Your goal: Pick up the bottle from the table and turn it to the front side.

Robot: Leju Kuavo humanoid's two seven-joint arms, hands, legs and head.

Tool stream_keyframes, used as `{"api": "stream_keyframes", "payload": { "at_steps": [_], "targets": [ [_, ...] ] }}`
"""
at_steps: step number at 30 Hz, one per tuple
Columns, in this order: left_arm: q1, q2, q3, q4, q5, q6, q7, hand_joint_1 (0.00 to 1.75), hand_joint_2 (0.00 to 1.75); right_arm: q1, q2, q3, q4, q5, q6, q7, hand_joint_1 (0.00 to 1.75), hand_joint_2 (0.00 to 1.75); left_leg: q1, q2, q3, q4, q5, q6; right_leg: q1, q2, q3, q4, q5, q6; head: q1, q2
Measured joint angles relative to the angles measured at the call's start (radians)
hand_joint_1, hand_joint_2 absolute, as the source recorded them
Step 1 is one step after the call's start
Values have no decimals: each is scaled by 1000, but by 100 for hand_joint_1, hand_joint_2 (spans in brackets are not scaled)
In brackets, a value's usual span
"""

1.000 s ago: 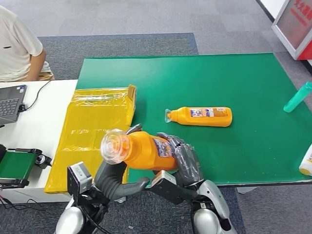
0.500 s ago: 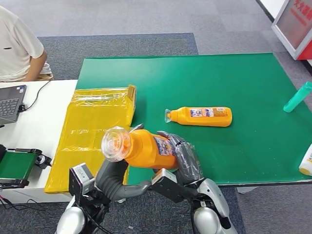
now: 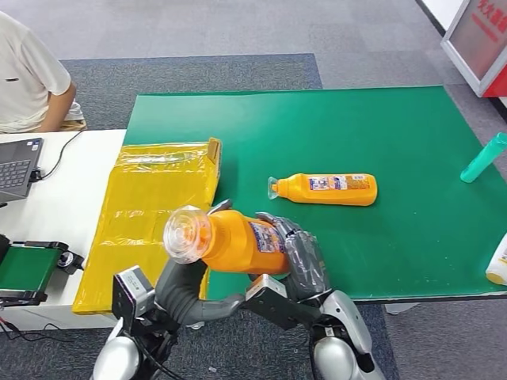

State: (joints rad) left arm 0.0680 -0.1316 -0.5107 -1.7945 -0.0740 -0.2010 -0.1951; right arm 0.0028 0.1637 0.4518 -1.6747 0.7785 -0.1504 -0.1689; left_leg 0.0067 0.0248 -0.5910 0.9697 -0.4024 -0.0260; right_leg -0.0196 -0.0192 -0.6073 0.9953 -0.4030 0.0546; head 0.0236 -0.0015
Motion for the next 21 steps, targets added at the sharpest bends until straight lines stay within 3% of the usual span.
{"api": "stream_keyframes", "payload": {
  "at_steps": [9, 21],
  "targets": [
    [-2, -2, -2, -33, -158, 89, -28, 0, 175, 11, -1, 13, -3, 59, -29, 14, 175, 175, 0, 0, 0, 0, 0, 0, 0, 0, 0, 0, 0, 0, 0, 0],
    [-14, -10, -10, -43, -174, 94, -29, 0, 175, 20, -9, 32, -4, 119, -40, 16, 175, 175, 0, 0, 0, 0, 0, 0, 0, 0, 0, 0, 0, 0, 0, 0]
  ]
}}
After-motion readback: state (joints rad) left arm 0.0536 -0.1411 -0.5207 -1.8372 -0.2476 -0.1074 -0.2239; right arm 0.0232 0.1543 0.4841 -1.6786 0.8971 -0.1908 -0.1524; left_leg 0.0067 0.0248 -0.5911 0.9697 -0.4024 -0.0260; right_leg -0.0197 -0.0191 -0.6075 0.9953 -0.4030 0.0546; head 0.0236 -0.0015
